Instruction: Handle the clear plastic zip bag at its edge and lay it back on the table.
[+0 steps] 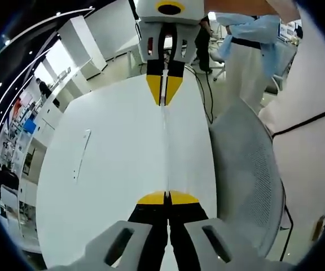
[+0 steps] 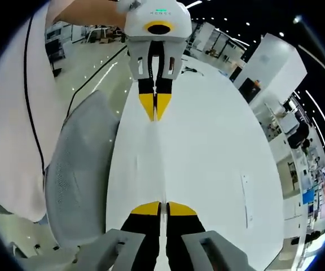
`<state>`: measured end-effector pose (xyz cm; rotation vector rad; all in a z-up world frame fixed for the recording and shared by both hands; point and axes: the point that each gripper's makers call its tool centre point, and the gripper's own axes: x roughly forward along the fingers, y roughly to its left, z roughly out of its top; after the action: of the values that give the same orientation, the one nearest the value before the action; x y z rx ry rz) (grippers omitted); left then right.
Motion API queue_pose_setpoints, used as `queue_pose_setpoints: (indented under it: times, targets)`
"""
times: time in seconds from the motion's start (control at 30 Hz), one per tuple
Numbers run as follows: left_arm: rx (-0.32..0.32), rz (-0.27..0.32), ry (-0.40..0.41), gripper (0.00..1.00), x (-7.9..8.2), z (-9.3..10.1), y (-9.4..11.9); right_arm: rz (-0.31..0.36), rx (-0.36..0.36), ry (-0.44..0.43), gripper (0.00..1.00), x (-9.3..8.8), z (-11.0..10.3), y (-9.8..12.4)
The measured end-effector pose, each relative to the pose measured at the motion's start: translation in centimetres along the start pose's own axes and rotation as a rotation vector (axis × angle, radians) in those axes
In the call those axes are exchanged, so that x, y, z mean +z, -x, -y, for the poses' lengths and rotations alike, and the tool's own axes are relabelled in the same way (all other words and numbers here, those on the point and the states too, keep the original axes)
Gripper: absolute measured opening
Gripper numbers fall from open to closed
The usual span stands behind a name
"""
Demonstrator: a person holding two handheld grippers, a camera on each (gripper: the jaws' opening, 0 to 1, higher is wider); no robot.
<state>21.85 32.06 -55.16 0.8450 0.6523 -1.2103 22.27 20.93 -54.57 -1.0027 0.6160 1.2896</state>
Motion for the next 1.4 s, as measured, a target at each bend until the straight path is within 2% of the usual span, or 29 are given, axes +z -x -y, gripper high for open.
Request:
queue_pose_setpoints:
  times: [0.4, 0.67, 0.73, 1.17, 1.4]
  targets:
    - [0.034, -0.002, -0.027, 0.0, 0.6, 0.5, 0.1, -0.015, 0.011, -0.033, 0.0, -0.3, -0.4, -0.4]
    - [0.051, 0.021, -0.056, 0.0, 0.9, 0.5, 0.2, -0.013, 0.026, -0.069, 0.03, -0.2, -0.5, -0.3]
    - [0.059, 0.029, -0.065, 0.0, 1.0, 0.4, 0.2, 0.009, 0.03, -0.092, 0.05, 0.4, -0.4, -0.2]
    - [0.085, 0.035, -0.112, 0.0, 1.2, 0.1, 0.3, 0.127, 0.088, -0.187, 0.07, 3.3, 0.1, 0.5]
    - [0.094, 0.038, -0.137, 0.0, 1.4, 0.1, 0.4, 0.149, 0.108, -0.204, 0.06, 4.2, 0.1, 0.2]
